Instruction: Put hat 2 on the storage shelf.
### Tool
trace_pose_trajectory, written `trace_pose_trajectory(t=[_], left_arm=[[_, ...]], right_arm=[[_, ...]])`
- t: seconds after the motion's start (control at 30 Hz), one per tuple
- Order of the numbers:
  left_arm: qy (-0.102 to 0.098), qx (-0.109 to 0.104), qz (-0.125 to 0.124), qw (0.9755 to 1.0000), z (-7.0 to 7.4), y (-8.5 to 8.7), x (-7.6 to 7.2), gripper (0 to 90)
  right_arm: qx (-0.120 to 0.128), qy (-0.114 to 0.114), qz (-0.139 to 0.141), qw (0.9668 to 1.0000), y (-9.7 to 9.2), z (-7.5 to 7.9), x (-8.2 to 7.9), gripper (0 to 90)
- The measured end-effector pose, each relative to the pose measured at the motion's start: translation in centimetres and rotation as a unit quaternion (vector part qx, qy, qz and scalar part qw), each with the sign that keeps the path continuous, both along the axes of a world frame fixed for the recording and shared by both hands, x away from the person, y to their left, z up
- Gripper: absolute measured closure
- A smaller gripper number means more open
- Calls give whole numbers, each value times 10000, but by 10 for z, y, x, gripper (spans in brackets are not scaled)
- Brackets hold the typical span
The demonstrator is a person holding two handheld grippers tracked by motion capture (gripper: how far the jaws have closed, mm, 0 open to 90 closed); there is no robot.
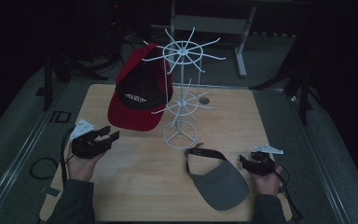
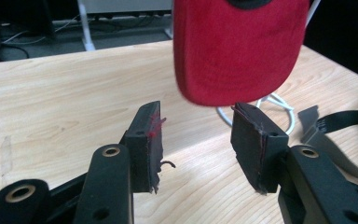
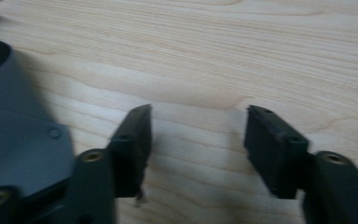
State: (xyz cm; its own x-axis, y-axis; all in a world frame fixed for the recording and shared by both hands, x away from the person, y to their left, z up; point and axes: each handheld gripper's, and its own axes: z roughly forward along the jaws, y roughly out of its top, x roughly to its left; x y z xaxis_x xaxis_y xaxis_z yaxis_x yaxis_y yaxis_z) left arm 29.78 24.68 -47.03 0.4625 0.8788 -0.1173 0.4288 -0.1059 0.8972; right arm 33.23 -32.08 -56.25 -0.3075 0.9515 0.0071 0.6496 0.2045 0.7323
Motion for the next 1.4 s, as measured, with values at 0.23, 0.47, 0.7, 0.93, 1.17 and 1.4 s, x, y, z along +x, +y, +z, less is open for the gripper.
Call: trace_pose_trajectory(t=[0.23, 0.47, 0.7, 0.93, 1.17, 1.4], left_arm=[[86, -61, -32, 9999, -16, -5, -2, 538], [225, 35, -65, 9997, -30, -11, -1, 537], [331, 32, -110, 9994, -34, -10, 1, 535], [370, -3, -97, 9993, -36, -8, 1, 535], [418, 13, -82, 9991, -38, -8, 2, 538], [493, 3, -13, 9988, -38, -6, 3, 539]], right_arm=[[198, -85, 464, 9987, 14, 22, -2, 581], [112, -80, 975, 9951, 33, 34, 2, 592], [41, -60, 1540, 9880, 59, 48, 12, 649], [-199, 184, 2002, 9794, 83, 49, 26, 707], [-441, 369, 2211, 9736, 104, 48, 40, 763], [-549, 753, 2539, 9627, 114, 44, 52, 742]])
